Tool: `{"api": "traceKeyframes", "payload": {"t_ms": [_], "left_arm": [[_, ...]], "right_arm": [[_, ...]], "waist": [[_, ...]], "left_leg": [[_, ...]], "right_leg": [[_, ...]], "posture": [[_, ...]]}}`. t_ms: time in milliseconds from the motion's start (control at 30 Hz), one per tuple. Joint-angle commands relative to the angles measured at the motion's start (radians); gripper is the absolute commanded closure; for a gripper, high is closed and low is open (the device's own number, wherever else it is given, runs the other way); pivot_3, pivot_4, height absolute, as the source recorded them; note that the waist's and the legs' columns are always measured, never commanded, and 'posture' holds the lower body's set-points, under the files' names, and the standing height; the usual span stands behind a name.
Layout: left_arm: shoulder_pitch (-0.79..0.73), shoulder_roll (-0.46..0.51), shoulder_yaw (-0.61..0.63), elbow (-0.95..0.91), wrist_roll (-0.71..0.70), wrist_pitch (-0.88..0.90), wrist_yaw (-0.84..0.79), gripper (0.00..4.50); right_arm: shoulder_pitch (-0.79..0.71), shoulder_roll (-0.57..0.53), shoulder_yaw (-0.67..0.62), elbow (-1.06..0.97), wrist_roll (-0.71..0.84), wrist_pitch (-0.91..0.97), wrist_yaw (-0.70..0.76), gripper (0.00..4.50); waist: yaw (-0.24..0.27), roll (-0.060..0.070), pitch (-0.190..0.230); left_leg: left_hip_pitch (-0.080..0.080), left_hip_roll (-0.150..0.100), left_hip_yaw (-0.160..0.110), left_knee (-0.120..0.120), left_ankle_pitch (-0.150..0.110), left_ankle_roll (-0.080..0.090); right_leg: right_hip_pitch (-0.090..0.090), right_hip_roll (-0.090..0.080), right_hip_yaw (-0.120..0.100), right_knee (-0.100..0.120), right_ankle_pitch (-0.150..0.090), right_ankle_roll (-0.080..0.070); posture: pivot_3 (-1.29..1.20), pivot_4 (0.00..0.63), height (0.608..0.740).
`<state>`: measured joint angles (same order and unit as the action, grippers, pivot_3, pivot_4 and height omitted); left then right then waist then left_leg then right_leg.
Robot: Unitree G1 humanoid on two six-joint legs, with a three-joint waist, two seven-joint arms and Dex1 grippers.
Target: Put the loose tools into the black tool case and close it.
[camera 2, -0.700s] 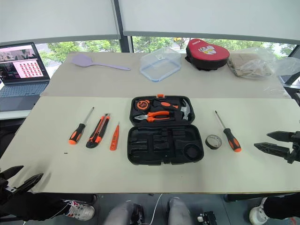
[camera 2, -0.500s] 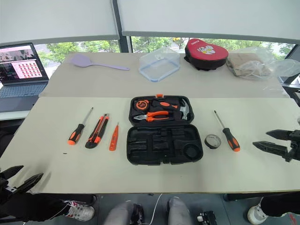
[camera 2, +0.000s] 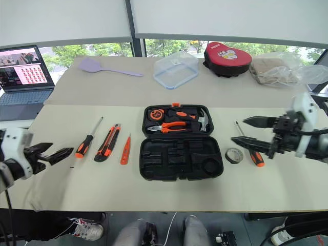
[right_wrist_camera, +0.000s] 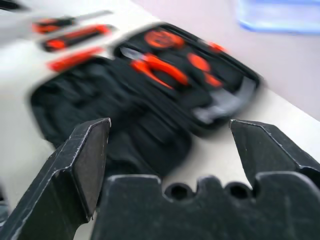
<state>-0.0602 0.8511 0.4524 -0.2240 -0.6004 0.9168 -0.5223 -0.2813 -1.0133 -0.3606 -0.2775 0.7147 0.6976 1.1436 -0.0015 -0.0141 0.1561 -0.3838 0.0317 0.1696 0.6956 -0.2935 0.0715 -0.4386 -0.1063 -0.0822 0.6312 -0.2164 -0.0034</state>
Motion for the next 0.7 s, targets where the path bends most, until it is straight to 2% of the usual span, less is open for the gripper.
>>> {"api": "traceKeyframes", "payload": {"t_ms": [33,167,267,367,467,500,533,600,633,700], "left_arm": [[-0.075,-0.006,-0.079,0.057,0.049,0.004,0.023,0.0],[-0.16,-0.027,-0.22,0.161,0.142,-0.041,0.024,0.0],[-0.205,-0.045,-0.275,0.22,0.183,-0.064,0.016,0.0],[-0.223,-0.061,-0.288,0.244,0.183,-0.068,-0.011,0.74],[-0.21,-0.06,-0.286,0.251,0.198,-0.092,-0.032,1.96],[-0.207,-0.06,-0.282,0.253,0.201,-0.097,-0.035,2.25],[-0.202,-0.059,-0.275,0.253,0.203,-0.104,-0.04,2.76],[-0.198,-0.053,-0.256,0.246,0.204,-0.127,-0.055,3.44],[-0.203,-0.05,-0.244,0.239,0.2,-0.144,-0.068,3.57],[-0.234,-0.037,-0.231,0.205,0.185,-0.222,-0.133,3.57]], "right_arm": [[-0.057,0.023,0.036,-0.109,0.059,0.011,-0.029,0.07],[-0.117,0.063,0.106,-0.171,0.081,0.007,-0.062,0.07],[-0.145,0.087,0.133,-0.188,0.085,0.0,-0.074,0.07],[-0.165,0.108,0.145,-0.19,0.087,0.0,-0.096,0.0],[-0.149,0.114,0.146,-0.2,0.079,-0.009,-0.104,0.0],[-0.144,0.115,0.145,-0.202,0.078,-0.01,-0.106,0.0],[-0.133,0.113,0.14,-0.207,0.077,-0.011,-0.107,0.0],[-0.104,0.105,0.125,-0.214,0.073,-0.014,-0.108,0.0],[-0.087,0.1,0.115,-0.217,0.07,-0.015,-0.11,0.0],[-0.046,0.09,0.087,-0.214,0.066,-0.014,-0.115,0.0]], "waist": [[0.001,0.0,0.0],[0.004,0.0,0.0],[0.01,0.0,0.0],[0.015,0.0,0.0],[0.015,0.0,0.0],[0.015,0.0,0.0],[0.015,0.0,0.0],[0.014,0.0,0.0],[0.014,0.0,0.0],[0.014,-0.001,0.0]], "left_leg": [[0.0,0.0,0.0,0.0,0.0,-0.001],[0.0,0.0,0.0,0.0,0.0,-0.001],[0.0,-0.001,0.0,0.0,0.0,-0.001],[0.0,-0.001,0.0,0.001,0.0,-0.001],[0.0,-0.001,-0.001,0.001,0.001,-0.001],[0.0,-0.001,-0.001,0.001,0.001,-0.001],[0.0,-0.001,-0.001,0.001,0.001,-0.001],[0.0,-0.001,-0.001,0.001,0.001,0.0],[0.0,-0.001,-0.001,0.001,0.001,0.0],[-0.001,-0.001,-0.001,0.002,0.001,0.0]], "right_leg": [[0.0,0.001,0.0,0.0,0.0,0.0],[0.0,0.001,-0.002,0.0,0.0,0.0],[0.0,0.001,-0.002,0.001,0.0,0.0],[0.0,0.0,-0.003,0.001,0.0,0.0],[0.001,-0.002,-0.004,0.001,0.0,0.0],[0.001,-0.002,-0.004,0.001,0.0,0.0],[0.001,-0.002,-0.004,0.001,0.0,0.0],[0.001,-0.002,-0.005,0.001,0.0,0.0],[0.001,-0.002,-0.005,0.001,0.0,0.0],[0.001,-0.002,-0.005,0.001,0.0,0.0]], "posture": [[0.0,0.15,0.731],[0.0,0.15,0.731],[0.0,0.15,0.731],[0.0,0.15,0.731],[0.0,0.15,0.731],[0.0,0.15,0.731],[0.0,0.15,0.731],[0.0,0.15,0.731],[0.0,0.15,0.731],[0.0,0.15,0.731]]}}
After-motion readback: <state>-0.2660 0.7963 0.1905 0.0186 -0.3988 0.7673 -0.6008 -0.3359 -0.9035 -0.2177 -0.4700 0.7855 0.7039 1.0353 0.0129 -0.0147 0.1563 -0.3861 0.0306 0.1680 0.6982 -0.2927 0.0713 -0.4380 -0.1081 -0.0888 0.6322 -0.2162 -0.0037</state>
